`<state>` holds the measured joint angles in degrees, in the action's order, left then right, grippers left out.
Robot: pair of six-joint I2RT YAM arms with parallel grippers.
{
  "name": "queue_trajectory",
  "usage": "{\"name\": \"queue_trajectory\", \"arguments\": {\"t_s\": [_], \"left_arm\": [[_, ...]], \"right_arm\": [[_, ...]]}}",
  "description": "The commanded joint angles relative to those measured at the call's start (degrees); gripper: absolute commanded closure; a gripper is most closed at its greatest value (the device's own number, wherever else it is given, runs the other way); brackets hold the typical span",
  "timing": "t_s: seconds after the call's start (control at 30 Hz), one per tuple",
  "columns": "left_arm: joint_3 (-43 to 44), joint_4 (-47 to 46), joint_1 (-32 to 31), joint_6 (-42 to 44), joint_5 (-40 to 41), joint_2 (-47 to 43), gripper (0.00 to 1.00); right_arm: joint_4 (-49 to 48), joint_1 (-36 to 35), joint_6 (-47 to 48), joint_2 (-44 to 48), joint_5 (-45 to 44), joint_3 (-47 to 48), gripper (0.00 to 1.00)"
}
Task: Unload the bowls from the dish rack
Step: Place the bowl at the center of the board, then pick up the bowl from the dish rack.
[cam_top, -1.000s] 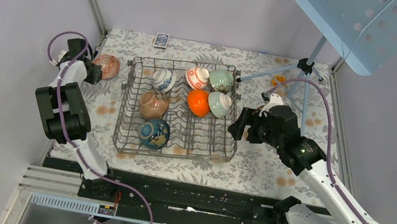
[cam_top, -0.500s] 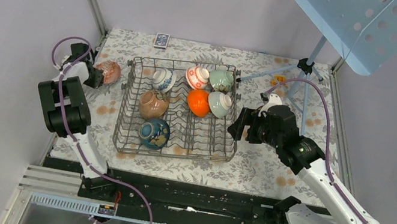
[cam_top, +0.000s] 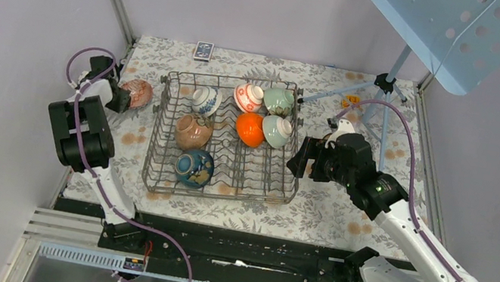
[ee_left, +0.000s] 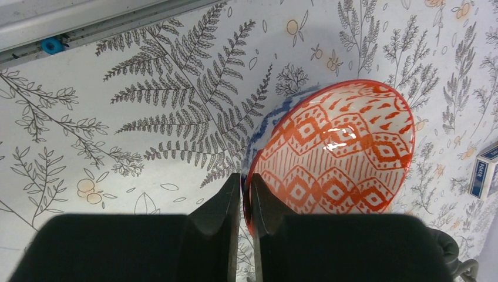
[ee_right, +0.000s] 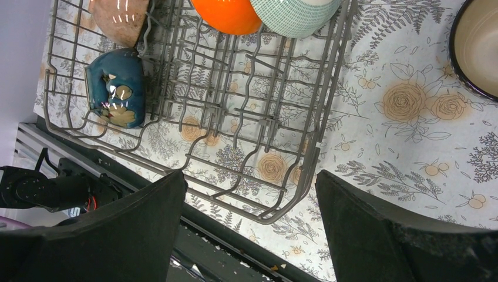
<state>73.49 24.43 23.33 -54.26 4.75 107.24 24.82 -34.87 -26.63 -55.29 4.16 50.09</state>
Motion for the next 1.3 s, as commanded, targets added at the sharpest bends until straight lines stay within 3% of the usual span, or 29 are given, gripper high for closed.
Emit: {"name": "queue_trajectory", "arguments": {"t_s": [0.0, 0.07, 0.17, 0.27, 0.5, 0.6, 0.73, 0.9, 1.0, 1.1, 1.27], "left_arm": [[0.0, -2.5, 0.4, 1.1, 1.3, -1.1, 0.83], [-0.1, -2.1, 0.4, 1.5, 1.4, -1.4, 0.77], [-0.6, -1.9, 0.4, 1.5, 1.3, -3.3, 0.60], [-0.1, -2.3, 0.3, 2.0, -0.1, -6.2, 0.33], [3.6, 0.6, -2.6, 2.3, -0.8, -17.1, 0.02], [4.4, 1.1, -7.9, 4.4, -0.8, -24.0, 0.01], [4.2, 0.6, -19.6, 10.3, 1.4, -33.0, 0.01], [-2.9, -1.8, -36.4, 16.6, 3.6, -42.4, 0.01], [-9.1, -1.9, -41.0, 17.1, 1.2, -46.2, 0.01], [-15.3, -1.8, -43.8, 16.9, -2.1, -50.7, 0.01], [-24.6, -5.6, -49.0, 13.8, -8.3, -57.1, 0.01]], "right_arm": [[-1.0, 0.1, -0.3, 0.6, 0.1, -0.6, 0.12], [-0.8, 0.1, -0.3, 0.9, 0.0, -0.7, 0.12], [-0.7, 0.2, -0.4, 1.4, 0.0, -0.7, 0.12], [-0.5, 0.2, -0.4, 1.4, 0.3, -0.3, 0.12], [1.8, 0.1, 1.0, -0.8, 0.9, 4.6, 0.11], [1.6, 0.1, 1.0, -2.2, -0.4, 7.0, 0.11], [-0.6, 0.1, 1.1, -4.0, -0.6, 9.4, 0.12], [-14.1, 0.1, -1.8, -2.8, 0.6, 4.3, 0.14], [-20.3, 0.2, -5.5, -4.8, 4.8, 3.6, 0.14], [-18.2, 0.1, -6.1, -10.1, 11.7, 7.0, 0.14], [-18.5, 0.1, -5.9, -13.1, 2.8, 3.6, 0.17]]}}
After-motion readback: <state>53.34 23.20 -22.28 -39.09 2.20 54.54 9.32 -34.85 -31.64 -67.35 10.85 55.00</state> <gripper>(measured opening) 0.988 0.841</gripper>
